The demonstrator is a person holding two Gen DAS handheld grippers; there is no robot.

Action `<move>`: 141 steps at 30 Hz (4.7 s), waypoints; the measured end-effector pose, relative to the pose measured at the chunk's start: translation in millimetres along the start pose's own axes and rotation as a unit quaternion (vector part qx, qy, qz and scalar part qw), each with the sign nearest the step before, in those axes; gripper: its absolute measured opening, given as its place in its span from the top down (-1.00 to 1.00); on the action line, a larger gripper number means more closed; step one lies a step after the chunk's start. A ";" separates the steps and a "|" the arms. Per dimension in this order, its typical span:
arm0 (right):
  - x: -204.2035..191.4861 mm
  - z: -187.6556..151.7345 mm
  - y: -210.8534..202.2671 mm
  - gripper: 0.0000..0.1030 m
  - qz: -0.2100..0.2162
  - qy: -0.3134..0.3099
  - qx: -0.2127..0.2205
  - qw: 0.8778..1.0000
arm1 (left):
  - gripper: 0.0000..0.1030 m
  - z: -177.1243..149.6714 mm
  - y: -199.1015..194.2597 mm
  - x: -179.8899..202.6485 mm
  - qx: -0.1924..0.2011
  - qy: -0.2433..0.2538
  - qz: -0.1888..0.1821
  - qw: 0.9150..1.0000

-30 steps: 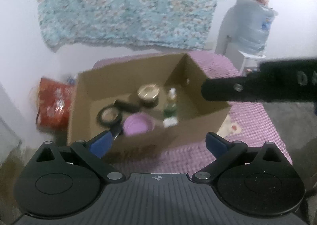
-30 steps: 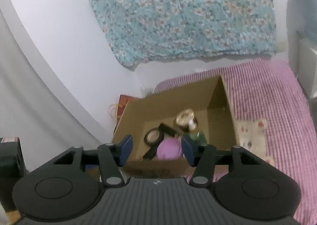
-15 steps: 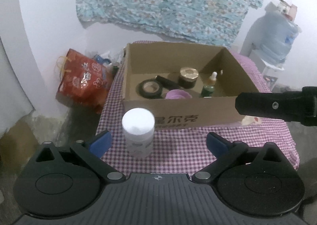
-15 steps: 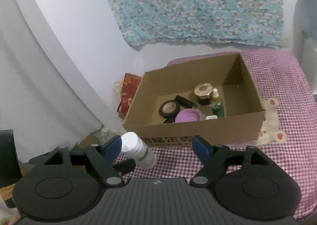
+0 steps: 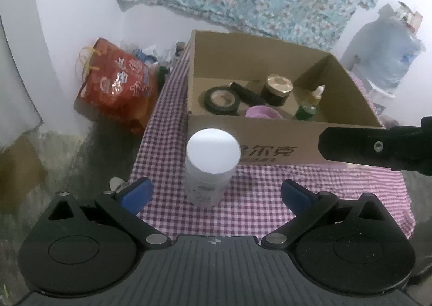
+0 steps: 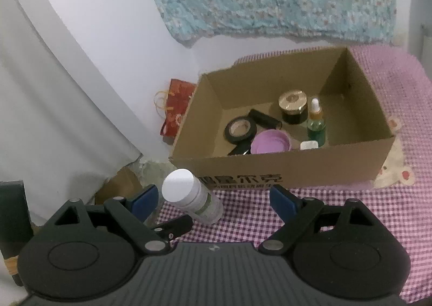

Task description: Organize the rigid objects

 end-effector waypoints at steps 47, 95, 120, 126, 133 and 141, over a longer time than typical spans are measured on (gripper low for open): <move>-16.8 10.1 89.6 0.13 0.155 0.072 -0.073 0.983 | -0.02 12.1 17.3 18.9 0.026 0.066 -0.008 0.997; 193.2 155.0 78.4 -0.08 0.041 0.041 0.025 0.998 | -0.27 142.1 167.3 206.9 -0.073 0.192 -0.063 0.977; 90.8 98.1 -127.6 -1.00 0.037 0.085 0.247 0.964 | -1.00 113.4 -31.6 144.8 0.082 0.136 -0.031 0.987; 80.4 46.0 -124.2 -1.00 -0.045 0.096 0.215 0.971 | -0.99 87.9 -49.6 118.5 0.093 0.095 0.006 0.991; 75.8 8.8 -102.7 -1.00 -0.116 0.115 0.148 0.975 | -0.99 53.6 -37.6 111.9 0.067 0.123 0.028 0.990; 65.4 0.5 -83.2 -1.00 -0.226 0.043 0.124 0.965 | -0.99 44.8 -28.1 87.4 0.053 0.110 0.070 0.990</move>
Point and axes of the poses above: each gripper's, at about its wrist camera, not at the fingertips, and y roughly the way its jaws point, x to its right, z to its top, the point moved 9 cm from there along y, roughly the way its jaws point, and after that the axes turned 2 degrees about -x, right-handed, at the moved point
